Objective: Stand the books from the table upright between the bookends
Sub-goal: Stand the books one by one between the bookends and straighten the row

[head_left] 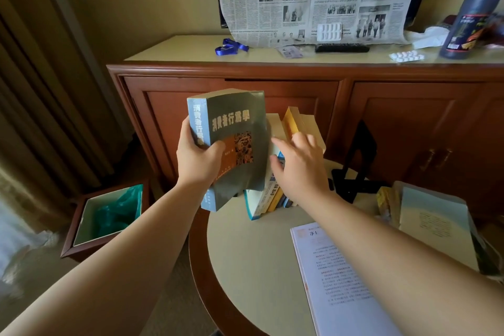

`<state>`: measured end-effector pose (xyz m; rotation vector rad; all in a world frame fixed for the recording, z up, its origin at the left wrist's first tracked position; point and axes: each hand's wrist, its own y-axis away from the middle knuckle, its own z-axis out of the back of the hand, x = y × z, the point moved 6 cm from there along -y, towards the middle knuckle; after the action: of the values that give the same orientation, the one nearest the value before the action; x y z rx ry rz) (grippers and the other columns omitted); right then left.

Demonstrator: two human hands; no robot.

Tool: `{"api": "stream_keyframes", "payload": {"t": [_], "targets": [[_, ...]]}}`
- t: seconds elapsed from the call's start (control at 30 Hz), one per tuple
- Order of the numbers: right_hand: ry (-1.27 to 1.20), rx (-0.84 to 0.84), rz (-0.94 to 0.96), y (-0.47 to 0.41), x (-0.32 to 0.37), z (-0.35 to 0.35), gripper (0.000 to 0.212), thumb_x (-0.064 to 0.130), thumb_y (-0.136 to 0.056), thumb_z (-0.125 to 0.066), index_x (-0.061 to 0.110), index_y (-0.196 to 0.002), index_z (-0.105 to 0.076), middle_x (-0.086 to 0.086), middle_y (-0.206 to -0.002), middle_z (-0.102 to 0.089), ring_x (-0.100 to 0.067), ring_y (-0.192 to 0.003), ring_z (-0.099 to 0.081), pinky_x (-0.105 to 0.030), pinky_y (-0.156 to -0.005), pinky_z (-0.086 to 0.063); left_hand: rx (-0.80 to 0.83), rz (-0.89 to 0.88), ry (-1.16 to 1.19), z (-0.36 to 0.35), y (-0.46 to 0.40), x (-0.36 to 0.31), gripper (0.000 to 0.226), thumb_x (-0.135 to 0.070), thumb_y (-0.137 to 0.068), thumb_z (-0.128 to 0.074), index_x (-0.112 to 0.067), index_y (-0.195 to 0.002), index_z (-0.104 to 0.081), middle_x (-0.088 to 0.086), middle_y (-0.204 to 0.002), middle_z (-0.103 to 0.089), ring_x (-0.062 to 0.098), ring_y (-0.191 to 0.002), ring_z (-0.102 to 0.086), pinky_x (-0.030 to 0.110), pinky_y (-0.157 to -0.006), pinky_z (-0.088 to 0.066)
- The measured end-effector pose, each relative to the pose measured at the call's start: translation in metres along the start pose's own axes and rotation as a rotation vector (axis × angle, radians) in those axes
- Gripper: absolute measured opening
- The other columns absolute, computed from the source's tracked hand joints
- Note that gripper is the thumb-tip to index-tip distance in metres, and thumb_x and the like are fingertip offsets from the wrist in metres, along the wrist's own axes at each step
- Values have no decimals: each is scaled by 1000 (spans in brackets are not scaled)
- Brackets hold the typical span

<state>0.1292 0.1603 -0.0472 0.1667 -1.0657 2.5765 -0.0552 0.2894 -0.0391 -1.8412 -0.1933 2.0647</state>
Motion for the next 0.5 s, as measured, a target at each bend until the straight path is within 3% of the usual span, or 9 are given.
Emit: {"api": "stream_keyframes", "payload": {"t": [0.17,0.27,0.37,0.5], "targets": [[4,10,1,1,-3,-1,39,31,-94,-68,19,-132,-69,-5,-99,-59,-27,-101,-49,-40,-75,-50,-124,22,10,-6,5,-3,58,-14,-90,-72,-36,-137,-46,-23,-109,-59,3,-105,-61,21,-78,-51],[3,14,12,1,-4,0,39,32,-94,-69,19,-131,-70,-6,-100,-60,-27,-102,-50,-39,-76,-49,-207,60,40,-1,5,-3,57,-17,-89,-71,-45,-131,-44,-31,-103,-60,-4,-99,-63,29,-83,-56],[-3,8,17,1,-4,0,37,31,-93,-71,19,-127,-70,-7,-99,-58,-28,-103,-49,-40,-76,-48,-203,53,32,-1,6,-10,58,-18,-89,-71,-50,-127,-41,-41,-98,-58,-15,-94,-60,28,-83,-57],[28,51,15,1,0,-2,22,27,-92,-71,20,-112,-71,-9,-102,-52,-30,-100,-46,-43,-75,-50,-174,26,27,-5,7,-15,59,-15,-89,-71,-40,-136,-45,-29,-105,-61,-15,-94,-61,27,-82,-57]]}}
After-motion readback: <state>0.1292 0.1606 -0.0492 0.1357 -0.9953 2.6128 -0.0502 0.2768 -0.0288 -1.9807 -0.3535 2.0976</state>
